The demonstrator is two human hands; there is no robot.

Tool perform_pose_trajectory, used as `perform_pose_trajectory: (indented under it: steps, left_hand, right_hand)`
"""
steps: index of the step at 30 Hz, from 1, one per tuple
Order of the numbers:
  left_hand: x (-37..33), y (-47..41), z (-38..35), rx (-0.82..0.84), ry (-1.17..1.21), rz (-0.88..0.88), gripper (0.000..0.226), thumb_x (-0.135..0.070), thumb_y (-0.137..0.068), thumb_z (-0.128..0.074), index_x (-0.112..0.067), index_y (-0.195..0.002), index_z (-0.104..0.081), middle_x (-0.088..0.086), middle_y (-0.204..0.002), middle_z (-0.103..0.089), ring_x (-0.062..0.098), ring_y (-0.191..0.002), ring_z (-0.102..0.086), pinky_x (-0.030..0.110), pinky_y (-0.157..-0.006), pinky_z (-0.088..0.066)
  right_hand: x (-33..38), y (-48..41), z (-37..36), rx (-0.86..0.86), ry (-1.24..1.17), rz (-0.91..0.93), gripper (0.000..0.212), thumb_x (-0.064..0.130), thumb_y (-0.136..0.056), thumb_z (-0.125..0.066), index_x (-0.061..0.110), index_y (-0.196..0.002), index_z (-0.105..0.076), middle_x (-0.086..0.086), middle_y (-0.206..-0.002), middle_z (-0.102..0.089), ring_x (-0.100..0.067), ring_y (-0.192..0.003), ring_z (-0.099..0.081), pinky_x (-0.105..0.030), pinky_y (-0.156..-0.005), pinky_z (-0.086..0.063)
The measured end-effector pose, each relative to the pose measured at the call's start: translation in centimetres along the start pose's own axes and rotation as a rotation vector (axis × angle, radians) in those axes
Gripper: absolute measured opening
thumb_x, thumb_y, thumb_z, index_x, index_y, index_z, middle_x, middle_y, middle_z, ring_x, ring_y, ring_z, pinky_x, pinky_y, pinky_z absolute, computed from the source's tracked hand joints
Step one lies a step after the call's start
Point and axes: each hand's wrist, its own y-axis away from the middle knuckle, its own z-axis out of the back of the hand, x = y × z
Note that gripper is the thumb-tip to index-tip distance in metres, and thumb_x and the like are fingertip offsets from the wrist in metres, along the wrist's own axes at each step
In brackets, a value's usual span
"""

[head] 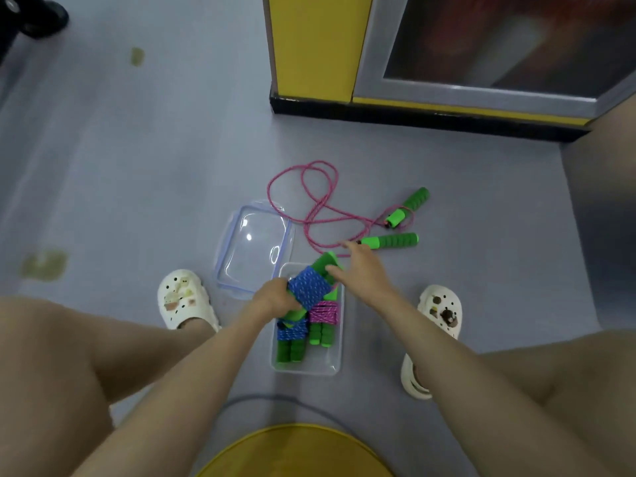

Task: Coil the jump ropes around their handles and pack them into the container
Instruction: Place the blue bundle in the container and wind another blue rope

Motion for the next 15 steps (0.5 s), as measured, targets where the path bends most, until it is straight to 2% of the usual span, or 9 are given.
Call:
perform_pose_trajectory:
  steps: [3,4,6,7,9,11,12,14,15]
  left_hand:
    - [2.7,-0.6,-3.6,0.097,0.436,0.195,0.056,-0.02,-0.072,-0.079,0.004,-0.119,-0.061,0.019,-0.118,-0.064,0.03,-0.106,-0.062,0.037,-0.093,-0.049]
    - [3.2,-0.5,-4.7,0.105,0.558,0.254,0.052,-0.016,-0.076,-0.077,0.004,-0.12,-0.06,0.019,-0.117,-0.064,0.03,-0.102,-0.063,0.039,-0.09,-0.052]
    - [3.7,-0.4,-6.5,0.103,0.723,0.344,0.04,-0.011,-0.088,-0.067,0.004,-0.123,-0.056,0.014,-0.11,-0.063,0.026,-0.083,-0.061,0.03,-0.067,-0.055]
    - [3.8,-0.4,-7.2,0.107,0.779,0.376,0.038,-0.012,-0.091,-0.063,0.003,-0.125,-0.054,0.013,-0.106,-0.06,0.022,-0.075,-0.058,0.026,-0.059,-0.052]
    - [3.8,-0.6,-8.1,0.103,0.844,0.402,0.035,-0.016,-0.095,-0.056,-0.002,-0.127,-0.05,0.012,-0.106,-0.057,0.016,-0.07,-0.053,0.028,-0.06,-0.047]
    - [3.3,-0.6,-8.3,0.12,0.906,0.389,0.032,-0.019,-0.099,-0.05,-0.009,-0.128,-0.047,0.009,-0.108,-0.055,0.016,-0.073,-0.054,0.029,-0.063,-0.045]
    - [3.1,-0.9,-8.4,0.127,0.92,0.376,0.033,-0.021,-0.099,-0.049,-0.011,-0.13,-0.046,0.009,-0.109,-0.055,0.019,-0.079,-0.056,0.031,-0.068,-0.047]
    - [2.7,-1.6,-8.5,0.134,0.871,0.355,0.036,-0.026,-0.1,-0.047,-0.012,-0.133,-0.045,0.009,-0.112,-0.056,0.024,-0.091,-0.056,0.037,-0.079,-0.047]
    - [2.6,-1.8,-8.4,0.12,0.803,0.346,0.037,-0.029,-0.1,-0.047,-0.012,-0.132,-0.046,0.01,-0.112,-0.057,0.025,-0.09,-0.057,0.037,-0.078,-0.048]
  right_hand:
    - [-2.1,-0.3,-3.0,0.147,-0.287,-0.317,0.038,0.022,-0.089,-0.061,-0.002,-0.118,-0.06,-0.018,-0.118,-0.062,-0.028,-0.109,-0.058,-0.034,-0.094,-0.041]
    - [-2.8,-0.1,-4.2,0.223,-0.333,-0.373,0.032,0.019,-0.089,-0.06,-0.005,-0.11,-0.064,-0.021,-0.109,-0.066,-0.026,-0.098,-0.061,-0.036,-0.09,-0.045]
    - [-3.9,0.6,-6.4,0.357,-0.369,-0.446,0.028,0.015,-0.089,-0.06,-0.01,-0.101,-0.066,-0.022,-0.092,-0.066,-0.022,-0.079,-0.056,-0.034,-0.078,-0.047]
    - [-4.3,0.8,-7.3,0.383,-0.372,-0.475,0.027,0.013,-0.088,-0.06,-0.01,-0.102,-0.066,-0.023,-0.091,-0.065,-0.021,-0.077,-0.054,-0.034,-0.076,-0.047]
    - [-4.5,1.4,-8.6,0.371,-0.437,-0.517,0.024,0.009,-0.089,-0.059,-0.007,-0.105,-0.065,-0.025,-0.1,-0.066,-0.019,-0.072,-0.055,-0.03,-0.071,-0.05]
    - [-4.0,1.6,-9.6,0.377,-0.562,-0.572,0.023,0.002,-0.089,-0.056,-0.007,-0.109,-0.063,-0.02,-0.091,-0.065,-0.016,-0.064,-0.053,-0.02,-0.056,-0.046]
    - [-3.6,1.6,-10.0,0.387,-0.615,-0.58,0.024,-0.002,-0.088,-0.054,-0.005,-0.11,-0.063,-0.018,-0.091,-0.064,-0.017,-0.066,-0.054,-0.019,-0.057,-0.047]
    - [-3.1,1.4,-11.1,0.379,-0.658,-0.571,0.027,-0.005,-0.086,-0.053,-0.003,-0.112,-0.063,-0.021,-0.103,-0.066,-0.025,-0.083,-0.061,-0.031,-0.078,-0.052]
    - [-2.8,1.3,-11.6,0.377,-0.658,-0.563,0.029,-0.005,-0.085,-0.053,-0.002,-0.112,-0.063,-0.022,-0.107,-0.066,-0.028,-0.091,-0.062,-0.037,-0.086,-0.052]
